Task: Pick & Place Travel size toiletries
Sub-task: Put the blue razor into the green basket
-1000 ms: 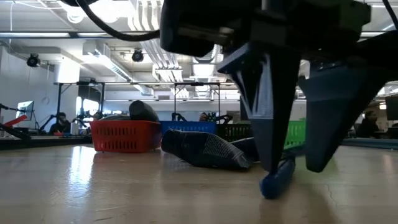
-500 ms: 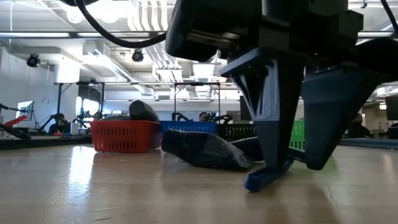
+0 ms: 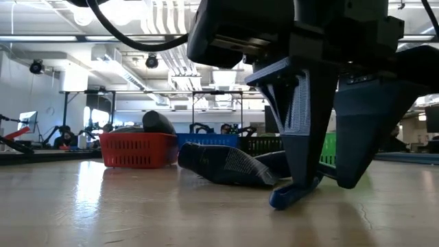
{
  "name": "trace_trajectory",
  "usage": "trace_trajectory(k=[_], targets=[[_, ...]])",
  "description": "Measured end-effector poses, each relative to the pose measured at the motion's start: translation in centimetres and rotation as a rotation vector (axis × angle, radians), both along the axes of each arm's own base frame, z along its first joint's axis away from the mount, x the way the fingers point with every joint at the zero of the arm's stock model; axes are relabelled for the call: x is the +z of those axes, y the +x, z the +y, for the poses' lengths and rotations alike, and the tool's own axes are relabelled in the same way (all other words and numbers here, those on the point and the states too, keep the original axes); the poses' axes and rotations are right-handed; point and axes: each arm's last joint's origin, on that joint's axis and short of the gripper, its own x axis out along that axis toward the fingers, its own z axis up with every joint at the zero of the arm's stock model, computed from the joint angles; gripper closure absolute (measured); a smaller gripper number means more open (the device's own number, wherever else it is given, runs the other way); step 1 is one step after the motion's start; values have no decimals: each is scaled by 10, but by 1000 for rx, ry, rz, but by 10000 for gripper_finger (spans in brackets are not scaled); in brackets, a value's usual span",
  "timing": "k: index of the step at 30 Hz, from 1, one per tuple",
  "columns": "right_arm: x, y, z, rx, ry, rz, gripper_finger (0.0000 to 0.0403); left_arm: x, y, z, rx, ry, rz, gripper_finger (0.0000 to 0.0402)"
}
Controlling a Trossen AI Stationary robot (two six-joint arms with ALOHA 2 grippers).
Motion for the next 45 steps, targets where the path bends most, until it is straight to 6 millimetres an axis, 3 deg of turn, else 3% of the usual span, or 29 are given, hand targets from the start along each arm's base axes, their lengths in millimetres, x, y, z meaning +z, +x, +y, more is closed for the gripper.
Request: trace_trajectory(k=[13, 20, 26, 28, 32, 34, 40, 42, 45], targets=[[-6, -2, -4, 1, -39, 5, 279, 0, 0, 0, -2, 6, -1, 108], [-11, -6, -3, 52, -39, 33, 327, 0, 0, 0, -2, 6, -1, 108], [0, -17, 3, 75, -58, 59, 361, 0, 0, 0, 4, -9, 0, 108], [12, -24, 6, 117, -78, 51, 360, 0, 0, 0, 6, -16, 0, 108], [51, -28, 5, 389, -81, -40, 336, 0, 0, 0, 9, -24, -1, 108], [59, -28, 3, 590, -114, -51, 313, 0, 0, 0, 9, -25, -3, 108], [66, -26, 4, 1308, -214, -71, 226, 1, 0, 0, 11, -27, -6, 108], [61, -23, 6, 1452, -237, -67, 201, 1, 0, 0, 13, -26, -7, 108], [49, -17, 4, 1530, -252, -48, 175, 1, 0, 0, 17, -26, -8, 108]])
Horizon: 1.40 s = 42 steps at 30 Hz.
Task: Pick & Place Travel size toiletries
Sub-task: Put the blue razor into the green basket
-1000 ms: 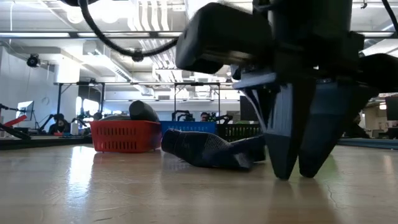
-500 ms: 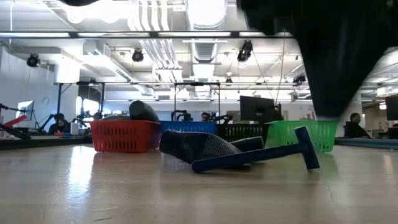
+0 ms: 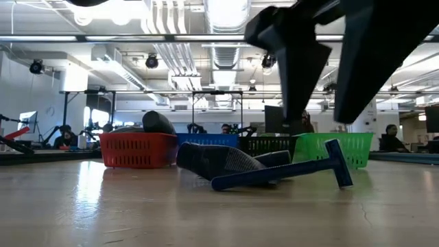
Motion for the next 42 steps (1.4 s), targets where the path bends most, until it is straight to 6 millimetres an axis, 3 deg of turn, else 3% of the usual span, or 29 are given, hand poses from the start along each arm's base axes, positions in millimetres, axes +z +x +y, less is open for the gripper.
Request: trace_trajectory(k=[6, 12, 20, 28, 31, 35, 38, 42], targets=[[-21, 6, -9, -32, -35, 13, 155, 0, 0, 0, 11, -26, 1, 108], [-37, 8, -23, -82, -26, 31, 175, 0, 0, 0, 14, -35, 0, 108], [-50, 13, -37, -182, 102, 81, 232, 0, 0, 0, 20, -50, 1, 108], [-51, 12, -39, -195, 102, 95, 334, 0, 0, 0, 21, -55, 0, 108], [-46, 9, -39, -210, 90, 115, 371, 0, 0, 0, 22, -55, 1, 108], [-26, 3, -38, -258, 101, 109, 374, 0, 0, 0, 26, -53, 0, 108], [-3, -4, -38, -345, 146, 70, 372, 0, 0, 1, 42, -43, -6, 108], [38, -19, -48, -598, 231, -44, 373, 1, 0, 1, 47, -42, -13, 108]])
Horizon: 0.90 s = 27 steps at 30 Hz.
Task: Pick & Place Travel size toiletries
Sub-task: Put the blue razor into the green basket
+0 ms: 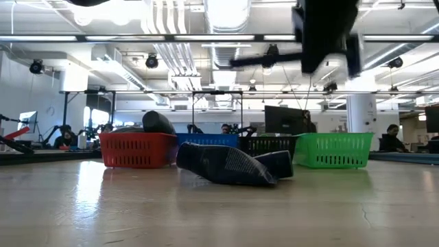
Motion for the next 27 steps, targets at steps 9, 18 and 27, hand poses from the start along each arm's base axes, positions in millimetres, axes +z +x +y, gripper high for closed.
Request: trace_trajectory(k=[9, 18, 27], targets=[[51, -59, -75, -658, 56, -196, 372, 0, 0, 0, -2, 5, 3, 108], [43, -81, -124, -854, 31, -296, 369, -1, 0, 0, -3, 5, 6, 108], [29, -70, -142, -868, 6, -277, 368, -1, 0, 0, -2, 6, 8, 108]])
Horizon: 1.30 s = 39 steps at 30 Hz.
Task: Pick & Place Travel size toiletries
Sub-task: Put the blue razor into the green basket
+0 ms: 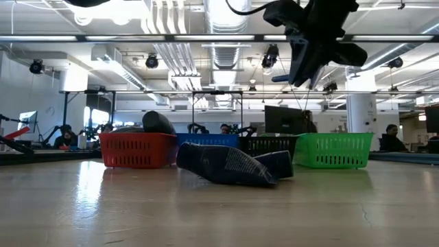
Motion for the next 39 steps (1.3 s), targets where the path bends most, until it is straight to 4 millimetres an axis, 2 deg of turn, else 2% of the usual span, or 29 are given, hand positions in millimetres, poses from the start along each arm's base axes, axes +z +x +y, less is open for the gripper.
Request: trace_trajectory(k=[25, 29, 34, 39], targets=[[-8, -1, -1, -25, 27, 23, 366, 0, 0, 0, 0, 0, 0, 108], [-15, -3, -2, -25, 48, 46, 365, 0, 0, 0, 0, 0, 0, 108], [-32, -11, -8, -72, 109, 108, 365, 0, 0, 0, 0, 0, 0, 108], [-31, -15, -11, -83, 104, 112, 365, 0, 0, 0, 0, 0, 1, 108]])
